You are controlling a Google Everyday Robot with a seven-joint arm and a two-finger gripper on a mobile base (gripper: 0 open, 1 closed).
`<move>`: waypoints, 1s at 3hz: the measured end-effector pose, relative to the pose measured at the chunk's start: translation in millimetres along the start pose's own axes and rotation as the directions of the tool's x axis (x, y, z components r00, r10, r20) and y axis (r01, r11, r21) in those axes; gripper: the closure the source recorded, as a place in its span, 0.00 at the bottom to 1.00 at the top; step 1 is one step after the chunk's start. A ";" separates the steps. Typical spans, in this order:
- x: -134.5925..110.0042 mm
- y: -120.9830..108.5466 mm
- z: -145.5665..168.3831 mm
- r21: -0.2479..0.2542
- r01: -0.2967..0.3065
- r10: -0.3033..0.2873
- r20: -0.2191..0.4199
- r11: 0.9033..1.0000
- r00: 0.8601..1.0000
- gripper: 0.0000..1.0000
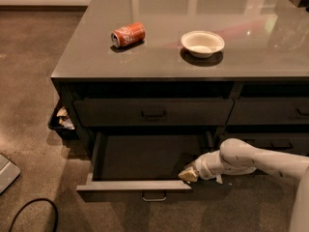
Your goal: Open middle drawer
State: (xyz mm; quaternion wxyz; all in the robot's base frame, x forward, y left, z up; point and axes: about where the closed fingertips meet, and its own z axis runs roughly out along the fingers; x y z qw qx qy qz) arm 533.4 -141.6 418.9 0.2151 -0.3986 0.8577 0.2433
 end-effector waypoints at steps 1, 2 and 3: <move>7.4 5.4 -2.4 -0.012 0.001 -0.001 -0.016 1.000 1.000 0.00; 5.0 9.1 -11.7 -0.002 0.004 -0.004 0.004 1.000 1.000 0.00; 5.0 9.1 -11.8 -0.002 0.004 -0.004 0.004 1.000 1.000 0.00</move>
Offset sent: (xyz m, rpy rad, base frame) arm -0.0199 -0.0091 -0.0005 -0.0115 0.0288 0.0132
